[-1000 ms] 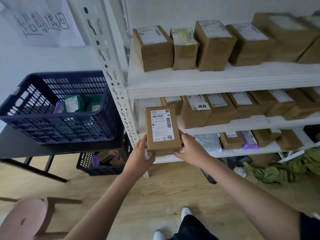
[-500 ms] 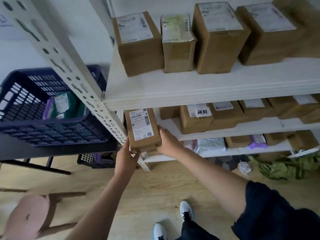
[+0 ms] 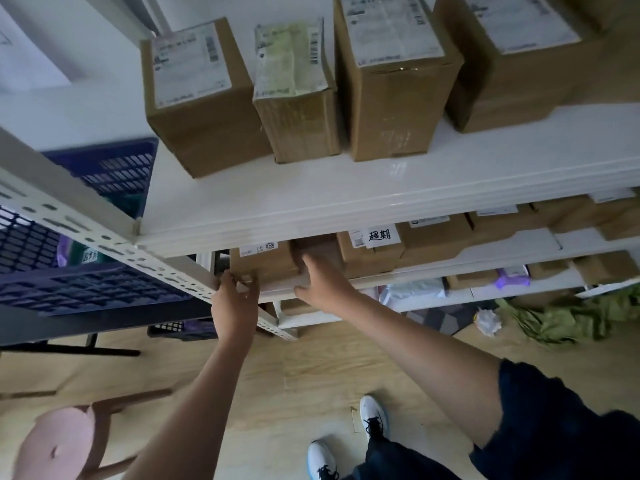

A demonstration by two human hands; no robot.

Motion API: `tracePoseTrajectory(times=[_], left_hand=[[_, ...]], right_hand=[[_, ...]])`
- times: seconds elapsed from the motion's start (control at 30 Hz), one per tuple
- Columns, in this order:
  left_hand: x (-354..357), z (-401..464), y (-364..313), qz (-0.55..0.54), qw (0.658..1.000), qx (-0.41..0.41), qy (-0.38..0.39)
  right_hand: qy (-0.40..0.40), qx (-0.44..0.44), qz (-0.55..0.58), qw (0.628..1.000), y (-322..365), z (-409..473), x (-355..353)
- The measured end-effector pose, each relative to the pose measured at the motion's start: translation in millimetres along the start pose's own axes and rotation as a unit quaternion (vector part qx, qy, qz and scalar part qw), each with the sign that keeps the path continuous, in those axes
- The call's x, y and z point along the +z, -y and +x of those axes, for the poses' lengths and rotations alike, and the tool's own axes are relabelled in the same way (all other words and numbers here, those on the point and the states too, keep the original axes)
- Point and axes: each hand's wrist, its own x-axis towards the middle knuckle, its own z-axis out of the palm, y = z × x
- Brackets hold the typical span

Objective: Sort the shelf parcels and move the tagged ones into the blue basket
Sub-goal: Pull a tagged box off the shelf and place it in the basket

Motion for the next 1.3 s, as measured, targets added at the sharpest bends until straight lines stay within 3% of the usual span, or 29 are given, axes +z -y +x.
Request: tracePoseTrajectory(times=[0.17,0.37,0.47,0.8,1.0,1.3], left_hand=[[12.0,-37.5,4.4,-0.031,0.999,-0.032,0.028],[39.1,-53.4,-20.3,-0.023,0.977,0.112,0.181],[52.5,-48.8,-43.0,-0.037,0.966,0.131,0.218],[63.0,-6.9,-51.3,0.014,0.974,0.134,0.180],[72.8,5.4,-57.5,0.024,0.981,0.095,0.167],[88.2,19.9,-82.9,0.038,0.979,0.113,0.165]], right_hand=[[-0.006,0.014,0.002,1.000,-29.8,-30.1,-10.4],[0.014,-0.003,-0.053,0.998,-30.1,-25.3,-32.7],[-0.011,0.011,-0.069,0.997,-30.2,-14.5,-37.7],[-0.068,0.036,-0.083,0.994,-40.7,13.9,-51.6],[-0.062,0.064,-0.053,0.995,-37.8,32.6,-54.6],[-0.063,0.048,0.047,0.996,-39.2,50.5,-54.5]])
